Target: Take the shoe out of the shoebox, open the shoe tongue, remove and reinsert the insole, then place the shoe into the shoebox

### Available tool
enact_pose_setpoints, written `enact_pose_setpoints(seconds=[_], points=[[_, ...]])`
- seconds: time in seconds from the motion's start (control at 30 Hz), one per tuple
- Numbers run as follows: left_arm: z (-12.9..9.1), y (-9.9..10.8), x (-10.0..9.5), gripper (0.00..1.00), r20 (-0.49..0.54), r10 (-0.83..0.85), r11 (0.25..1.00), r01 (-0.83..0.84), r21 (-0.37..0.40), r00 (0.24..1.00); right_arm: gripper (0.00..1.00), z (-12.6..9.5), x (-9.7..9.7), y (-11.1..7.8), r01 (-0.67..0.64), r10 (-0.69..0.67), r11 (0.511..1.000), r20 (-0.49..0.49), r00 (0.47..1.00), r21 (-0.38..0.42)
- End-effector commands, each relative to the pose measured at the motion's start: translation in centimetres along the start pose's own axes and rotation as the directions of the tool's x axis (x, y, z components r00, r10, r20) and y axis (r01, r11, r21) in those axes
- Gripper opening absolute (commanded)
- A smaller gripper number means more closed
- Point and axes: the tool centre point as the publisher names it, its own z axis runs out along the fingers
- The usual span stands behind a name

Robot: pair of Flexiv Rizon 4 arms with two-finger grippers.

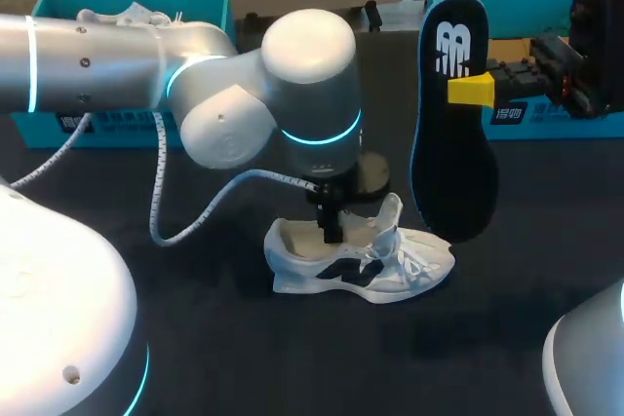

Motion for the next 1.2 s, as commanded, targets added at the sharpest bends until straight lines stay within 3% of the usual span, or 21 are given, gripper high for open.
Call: enact_pose_setpoints(seconds=[0.03, 0.23, 0.4, 0.43, 0.47, 0.9, 1.2], points=[[0.4, 0.1, -0.1, 0.66, -0.001, -0.001, 1.0, 0.001, 0.0, 1.0, 0.0, 0.2, -0.1, 0.0, -0.001, 0.001, 1.0, -0.001, 1.0, 0.0], [0.7, 0.2, 0.1, 0.64, -0.015, 0.004, 1.0, -0.004, 0.0, 1.0, 0.0, 0.2, -0.1, 0.0, -0.001, 0.001, 1.0, -0.001, 1.0, 0.0], [0.7, 0.0, 0.4, 0.44, -0.012, 0.016, 1.0, -0.016, -0.001, 1.0, 0.0, 0.2, -0.1, 0.0, -0.001, 0.001, 1.0, -0.001, 1.0, 0.0], [0.7, -0.1, 0.5, 0.05, -0.009, 0.02, 1.0, -0.02, -0.012, 1.0, 0.0, 0.2, -0.1, 0.0, -0.001, 0.001, 1.0, -0.001, 1.0, 0.0], [0.7, -0.1, 0.5, 0.0, -0.007, 0.022, 1.0, -0.022, -0.016, 1.0, 0.0, 0.2, -0.1, 0.0, -0.001, 0.001, 1.0, -0.001, 1.0, 0.0], [-0.4, -0.3, 1.0, 0.0, -0.022, 0.057, 0.998, -0.057, -0.002, 0.998, 0.0, 0.2, -0.1, 0.0, -0.001, 0.001, 1.0, -0.001, 1.0, 0.0], [-3.9, 0.1, 0.3, 0.0, -0.07, 0.207, 0.976, -0.201, 0.083, 0.976, 0.0, 0.2, -0.1, 0.0, -0.001, 0.001, 1.0, -0.001, 1.0, 0.0]])
